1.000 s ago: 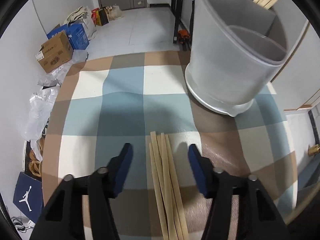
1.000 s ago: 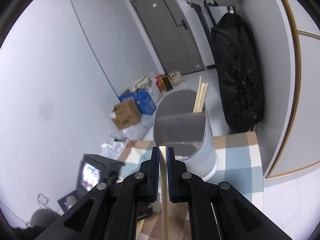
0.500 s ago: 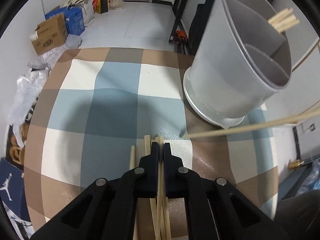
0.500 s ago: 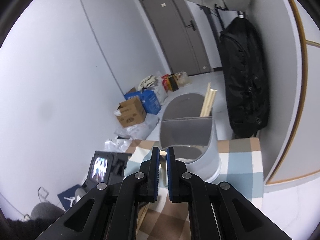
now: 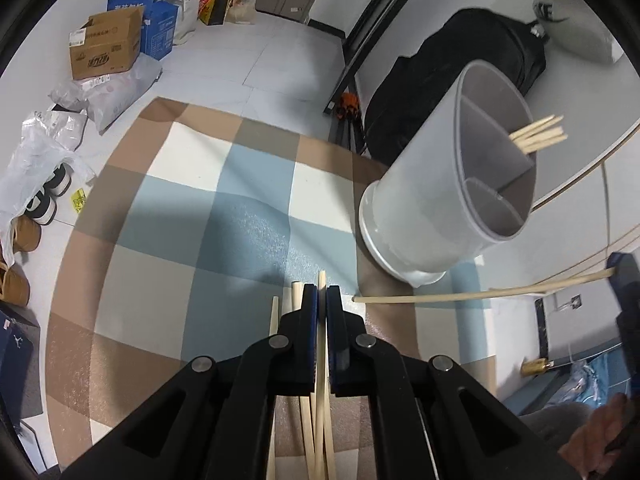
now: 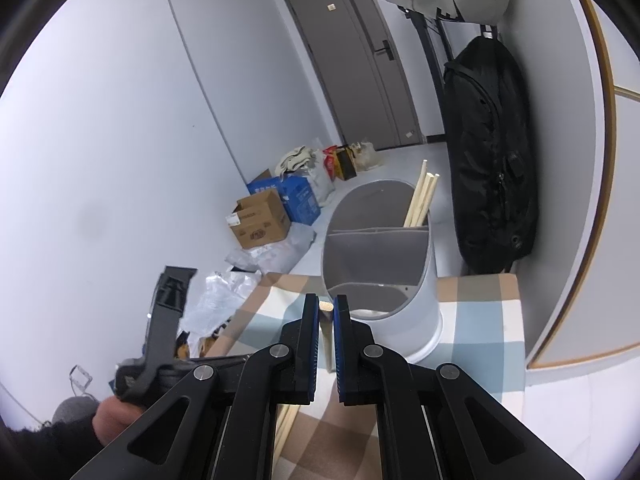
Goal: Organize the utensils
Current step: 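Raise both held chopsticks upright above the white holder, then drop both chopsticks into the white holder and open both grippers, then lower both grippers toward the chopstick pile on the rug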
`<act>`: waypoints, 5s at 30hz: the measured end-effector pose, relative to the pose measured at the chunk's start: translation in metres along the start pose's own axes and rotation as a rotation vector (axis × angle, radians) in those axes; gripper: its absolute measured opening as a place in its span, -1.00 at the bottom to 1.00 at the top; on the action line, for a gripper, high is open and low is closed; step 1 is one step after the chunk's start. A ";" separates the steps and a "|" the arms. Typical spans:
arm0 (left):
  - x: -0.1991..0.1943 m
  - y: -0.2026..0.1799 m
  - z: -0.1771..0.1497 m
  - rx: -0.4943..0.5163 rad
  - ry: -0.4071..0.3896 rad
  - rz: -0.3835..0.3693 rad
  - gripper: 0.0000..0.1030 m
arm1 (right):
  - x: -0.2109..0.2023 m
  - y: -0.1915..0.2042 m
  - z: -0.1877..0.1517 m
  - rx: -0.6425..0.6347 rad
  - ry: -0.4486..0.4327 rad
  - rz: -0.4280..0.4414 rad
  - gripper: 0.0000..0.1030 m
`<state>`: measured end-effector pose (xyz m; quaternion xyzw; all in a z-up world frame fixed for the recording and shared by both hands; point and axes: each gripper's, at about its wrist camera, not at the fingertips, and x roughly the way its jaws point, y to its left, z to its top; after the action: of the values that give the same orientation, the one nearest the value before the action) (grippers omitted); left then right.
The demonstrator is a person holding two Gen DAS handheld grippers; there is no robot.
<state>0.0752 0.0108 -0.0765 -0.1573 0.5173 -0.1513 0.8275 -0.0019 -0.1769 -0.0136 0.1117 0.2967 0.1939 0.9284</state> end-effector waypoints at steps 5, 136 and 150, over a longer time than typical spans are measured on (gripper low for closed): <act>-0.026 -0.006 -0.001 0.039 -0.072 -0.035 -1.00 | -0.007 0.007 0.001 -0.027 -0.011 0.000 -0.88; -0.120 -0.069 0.047 0.320 -0.481 0.045 0.52 | -0.049 -0.023 0.062 0.112 -0.081 -0.009 0.66; -0.115 -0.016 0.002 0.178 -0.476 0.101 0.67 | -0.026 0.013 0.009 0.033 0.016 0.009 0.90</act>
<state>0.0273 0.0437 0.0236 -0.0888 0.2998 -0.1135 0.9431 -0.0203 -0.1773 0.0107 0.1268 0.3069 0.1938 0.9231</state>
